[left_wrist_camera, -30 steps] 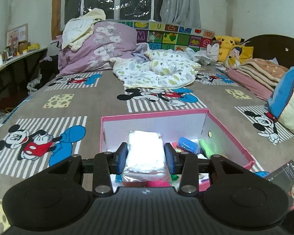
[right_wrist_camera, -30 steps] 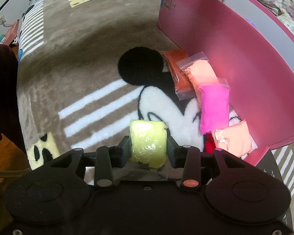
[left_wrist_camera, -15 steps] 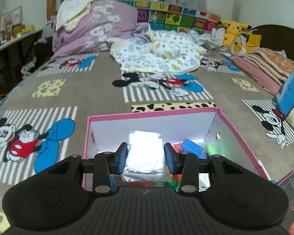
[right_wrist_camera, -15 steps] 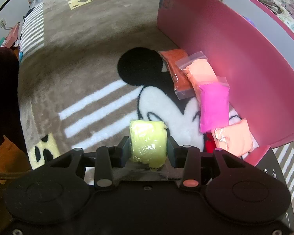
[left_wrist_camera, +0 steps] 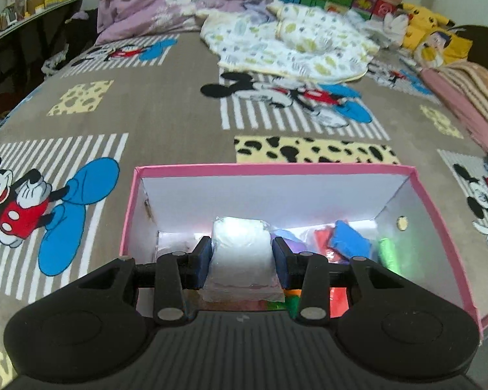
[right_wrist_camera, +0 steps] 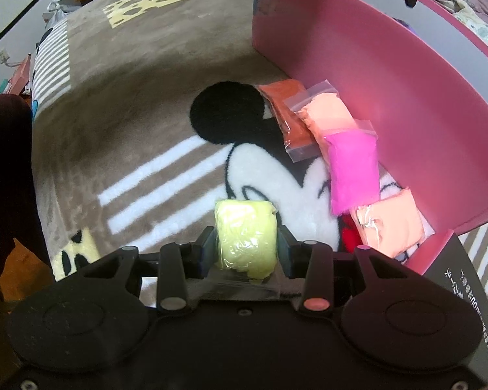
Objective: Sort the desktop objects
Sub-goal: 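Lower the white packet into the pink box and open the left tool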
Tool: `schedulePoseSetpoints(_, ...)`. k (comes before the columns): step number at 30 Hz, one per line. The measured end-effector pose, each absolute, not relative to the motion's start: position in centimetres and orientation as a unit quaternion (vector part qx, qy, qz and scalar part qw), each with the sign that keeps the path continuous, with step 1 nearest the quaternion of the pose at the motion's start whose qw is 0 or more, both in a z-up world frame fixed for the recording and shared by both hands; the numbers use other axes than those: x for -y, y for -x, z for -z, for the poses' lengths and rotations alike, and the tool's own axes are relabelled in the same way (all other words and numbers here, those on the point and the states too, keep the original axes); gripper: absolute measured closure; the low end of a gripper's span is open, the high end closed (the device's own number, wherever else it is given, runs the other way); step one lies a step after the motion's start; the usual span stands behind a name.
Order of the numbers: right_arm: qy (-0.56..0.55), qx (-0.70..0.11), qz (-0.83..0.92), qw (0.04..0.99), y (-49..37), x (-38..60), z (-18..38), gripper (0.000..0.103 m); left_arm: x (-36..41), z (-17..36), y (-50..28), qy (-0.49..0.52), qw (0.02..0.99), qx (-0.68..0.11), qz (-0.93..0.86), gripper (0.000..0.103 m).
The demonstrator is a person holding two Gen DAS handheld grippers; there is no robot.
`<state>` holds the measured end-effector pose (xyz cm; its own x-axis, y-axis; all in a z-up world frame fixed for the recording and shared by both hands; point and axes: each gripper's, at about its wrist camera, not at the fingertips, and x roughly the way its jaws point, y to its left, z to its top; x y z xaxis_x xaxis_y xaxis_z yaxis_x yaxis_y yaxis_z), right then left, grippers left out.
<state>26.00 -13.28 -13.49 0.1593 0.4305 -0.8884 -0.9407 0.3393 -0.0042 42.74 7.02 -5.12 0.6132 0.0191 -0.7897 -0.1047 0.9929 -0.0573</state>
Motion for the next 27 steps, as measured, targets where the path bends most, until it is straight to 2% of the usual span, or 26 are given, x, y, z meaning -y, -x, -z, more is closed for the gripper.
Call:
schedulePoseSetpoints(18, 0.275, -0.427, -0.485, 0.712, -25.6, 13.5, 13.4, 0.064, -7.3, 7.1, -46.6, 0.051, 0.88, -0.468, -0.064, 0.064)
schedulePoseSetpoints(21, 0.274, -0.425, -0.486, 0.713, -25.5, 13.5, 13.6, 0.064, -7.4, 7.3, -46.9, 0.055, 0.875, -0.478, -0.057, 0.059)
schedulePoseSetpoints(23, 0.274, -0.425, -0.486, 0.713, -25.6, 13.5, 13.7, 0.064, -7.5, 7.2, -46.8, 0.063, 0.875, -0.477, -0.056, 0.05)
schedulePoseSetpoints(27, 0.277, -0.427, -0.486, 0.711, -25.6, 13.4, 13.7, 0.063, -7.7, 6.7, -46.1, 0.066, 0.878, -0.471, -0.057, 0.048)
